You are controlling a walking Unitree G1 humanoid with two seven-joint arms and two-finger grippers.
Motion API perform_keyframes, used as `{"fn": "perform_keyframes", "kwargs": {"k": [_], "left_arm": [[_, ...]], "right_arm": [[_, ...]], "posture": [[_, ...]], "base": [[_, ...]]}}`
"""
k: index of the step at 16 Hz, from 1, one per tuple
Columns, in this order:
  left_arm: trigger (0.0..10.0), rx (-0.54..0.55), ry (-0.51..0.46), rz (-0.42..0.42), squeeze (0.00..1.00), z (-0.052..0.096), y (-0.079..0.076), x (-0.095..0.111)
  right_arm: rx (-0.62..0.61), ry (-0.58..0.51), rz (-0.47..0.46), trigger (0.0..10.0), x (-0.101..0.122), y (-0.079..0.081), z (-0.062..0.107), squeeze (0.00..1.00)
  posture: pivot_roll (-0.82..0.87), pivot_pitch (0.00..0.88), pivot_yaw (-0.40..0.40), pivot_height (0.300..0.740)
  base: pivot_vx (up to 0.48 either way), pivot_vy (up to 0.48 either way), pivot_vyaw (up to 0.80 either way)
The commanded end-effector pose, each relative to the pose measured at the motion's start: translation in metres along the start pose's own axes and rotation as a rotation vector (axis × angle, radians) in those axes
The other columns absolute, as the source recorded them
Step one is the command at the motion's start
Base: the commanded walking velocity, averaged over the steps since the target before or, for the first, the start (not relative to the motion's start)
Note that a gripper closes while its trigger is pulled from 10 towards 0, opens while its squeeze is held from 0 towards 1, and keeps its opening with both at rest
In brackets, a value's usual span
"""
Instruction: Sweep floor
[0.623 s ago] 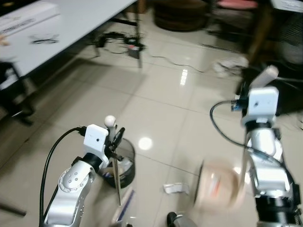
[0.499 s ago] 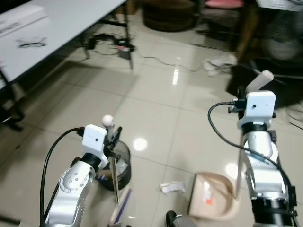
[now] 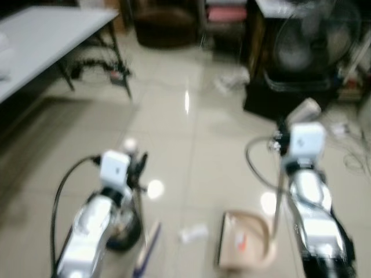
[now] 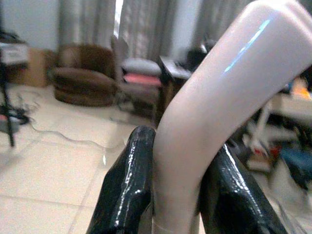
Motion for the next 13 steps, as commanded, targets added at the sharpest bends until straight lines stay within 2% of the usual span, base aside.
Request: {"fn": "perform_keyframes", "kwargs": {"k": [1, 3, 7, 9, 13], "left_arm": [[10.0, -0.007, -0.037, -0.023, 0.00, -0.004, 0.000, 0.010], [10.0, 0.003, -0.048, -0.028, 0.00, -0.006, 0.000, 0.012], [10.0, 0.040, -0.075, -0.053, 0.00, -0.008, 0.002, 0.015], [10.0, 0.065, -0.085, -0.055, 0.00, -0.008, 0.006, 0.017], [10.0, 0.105, -0.065, -0.080, 0.00, -0.006, 0.013, 0.014]], "right_arm": [[-0.016, -0.017, -0.030, 10.0, 0.007, -0.002, -0.002, 0.00], [-0.020, -0.005, -0.045, 10.0, 0.005, -0.001, -0.001, 0.00], [-0.013, 0.022, -0.060, 10.0, 0.000, 0.000, -0.001, 0.00], [0.034, 0.035, -0.095, 10.0, -0.003, 0.007, 0.002, 0.00], [0.092, 0.007, -0.103, 10.0, -0.004, 0.016, 0.006, 0.00]], "posture": [[-0.01, 0.035, 0.055, 0.740], [-0.01, 0.033, 0.054, 0.740], [-0.01, 0.033, 0.054, 0.740], [-0.01, 0.036, 0.051, 0.740], [-0.01, 0.045, 0.053, 0.740]], "base": [[0.345, 0.000, -0.80], [0.373, 0.000, -0.80], [0.387, 0.000, 0.00], [0.354, 0.000, 0.00], [0.000, 0.000, 0.00]]}}
Point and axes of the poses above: a point about 5 cm out from each wrist's last joint towards the gripper, its own z axis pointing back from the gripper into the wrist, its own x axis along the axis of the wrist's last joint, y = z × x, the point moved 1 cm from there along -z, pointing out of the wrist towards the gripper, and after that the axes turned 14 degrees about z, right-handed, at the moved point
